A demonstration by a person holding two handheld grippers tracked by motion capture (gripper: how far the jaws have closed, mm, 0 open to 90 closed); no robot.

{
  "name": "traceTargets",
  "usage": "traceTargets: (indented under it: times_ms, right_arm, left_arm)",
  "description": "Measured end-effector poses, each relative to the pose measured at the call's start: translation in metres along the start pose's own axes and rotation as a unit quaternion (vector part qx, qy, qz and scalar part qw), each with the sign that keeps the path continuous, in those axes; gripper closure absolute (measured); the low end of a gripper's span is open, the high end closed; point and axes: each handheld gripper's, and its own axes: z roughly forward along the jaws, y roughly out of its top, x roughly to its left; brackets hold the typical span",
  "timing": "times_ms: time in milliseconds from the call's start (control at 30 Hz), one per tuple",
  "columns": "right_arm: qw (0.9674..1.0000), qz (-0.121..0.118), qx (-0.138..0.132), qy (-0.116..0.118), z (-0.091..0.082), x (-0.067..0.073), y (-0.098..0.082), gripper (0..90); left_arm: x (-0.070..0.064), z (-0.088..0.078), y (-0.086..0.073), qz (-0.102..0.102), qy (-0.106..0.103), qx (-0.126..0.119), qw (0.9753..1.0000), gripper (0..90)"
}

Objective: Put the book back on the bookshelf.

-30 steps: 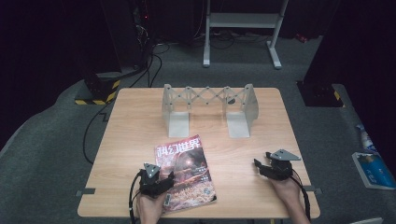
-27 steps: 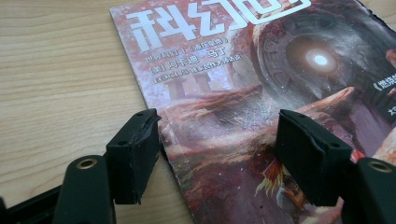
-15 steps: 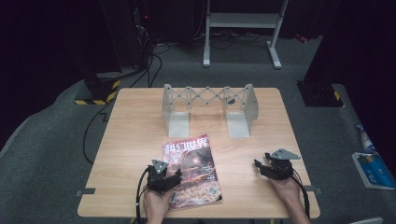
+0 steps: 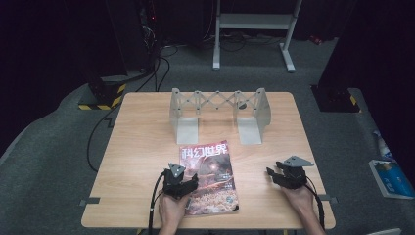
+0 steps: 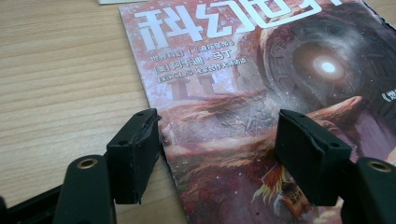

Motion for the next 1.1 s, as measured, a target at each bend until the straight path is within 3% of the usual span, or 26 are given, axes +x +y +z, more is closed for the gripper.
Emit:
traceTargets:
  times_ms: [300,667,900,1100]
  right_arm:
    - [0.9992,0.023,0.002,0.034,0.002,0.013,0.004,50.4]
    - [0.9961,0.026,-0.006,0.084,0.015,0.041,0.021,48.1]
    - [0.9957,0.019,0.006,0.091,0.024,0.048,0.032,47.4]
    - [0.9955,0.029,0.019,0.088,0.033,0.049,0.045,45.6]
  left_arm:
    - [-0.009,0.009,0.008,0.008,-0.007,0.007,0.9999,31.0]
    - [-0.021,0.016,0.012,0.012,-0.014,0.004,0.9998,31.1]
    - [-0.028,0.018,0.015,0.02,-0.021,0.008,0.9995,31.1]
    - [-0.03,0.019,0.017,0.025,-0.034,0.016,0.999,31.5]
